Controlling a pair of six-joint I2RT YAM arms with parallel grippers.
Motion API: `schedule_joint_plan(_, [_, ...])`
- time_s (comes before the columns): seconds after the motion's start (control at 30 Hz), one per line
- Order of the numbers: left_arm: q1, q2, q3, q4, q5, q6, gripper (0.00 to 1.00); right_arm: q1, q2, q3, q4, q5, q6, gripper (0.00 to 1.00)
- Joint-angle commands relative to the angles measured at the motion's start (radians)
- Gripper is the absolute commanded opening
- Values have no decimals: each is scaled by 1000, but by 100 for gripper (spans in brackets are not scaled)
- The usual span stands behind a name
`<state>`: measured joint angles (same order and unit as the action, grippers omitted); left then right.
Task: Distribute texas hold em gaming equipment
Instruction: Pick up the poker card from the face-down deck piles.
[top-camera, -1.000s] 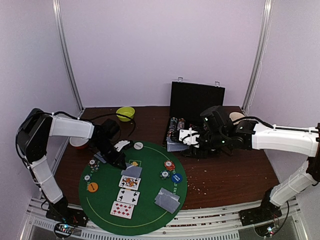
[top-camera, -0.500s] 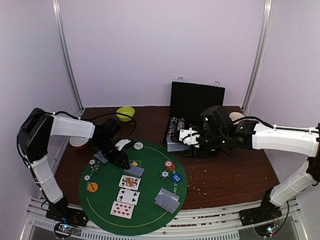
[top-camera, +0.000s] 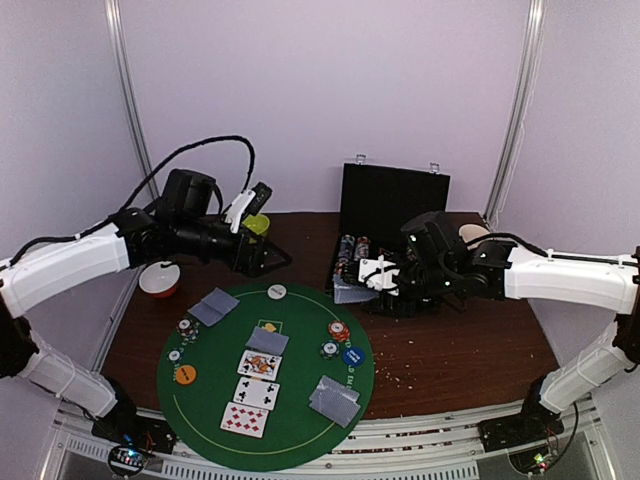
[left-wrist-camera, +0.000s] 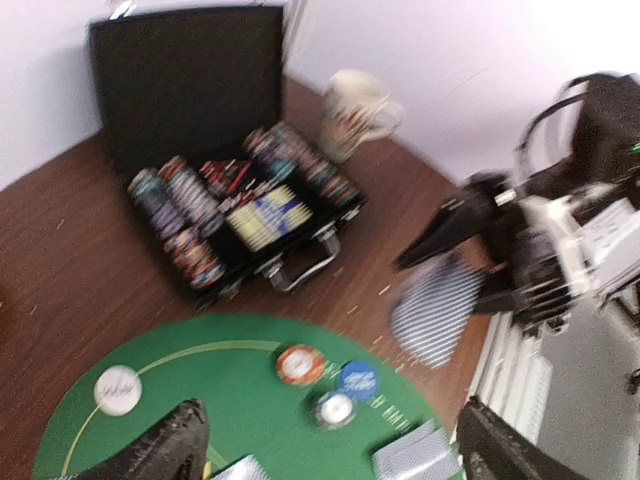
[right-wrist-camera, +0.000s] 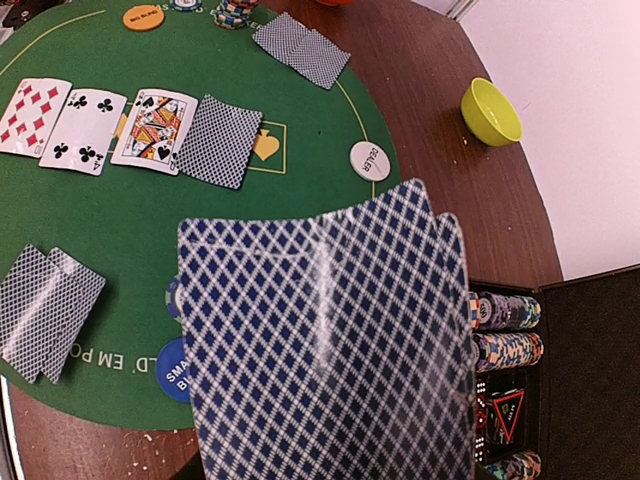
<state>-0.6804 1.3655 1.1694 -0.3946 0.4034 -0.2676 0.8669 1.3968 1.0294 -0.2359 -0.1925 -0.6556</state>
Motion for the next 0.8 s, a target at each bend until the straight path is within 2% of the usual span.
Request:
schedule_joint_plan(0.0, [-99,-12,-99,426,77,-221,97,-2,2,39,15,-30,15,48])
schedule_joint_plan(0.13, [-160,81,-72,436,17,-241,98,-1,11,50,18,-46,21,48])
schedule_joint_plan(0.3, [-171,190,-21,458,23,-286,97,4,16,49,39,-59,28,48])
schedule_joint_plan(0.53, [-174,267,24,447,76,-283,82,7,14,48,47,-51,27,48])
schedule_joint_plan(0.67, [-173,270,26,383,57,-258,63,7,8,43,49,-42,22,48])
schedule_joint_plan(0.77, [-173,255,26,354,38,-242,53,7,7,40,49,-42,24,48])
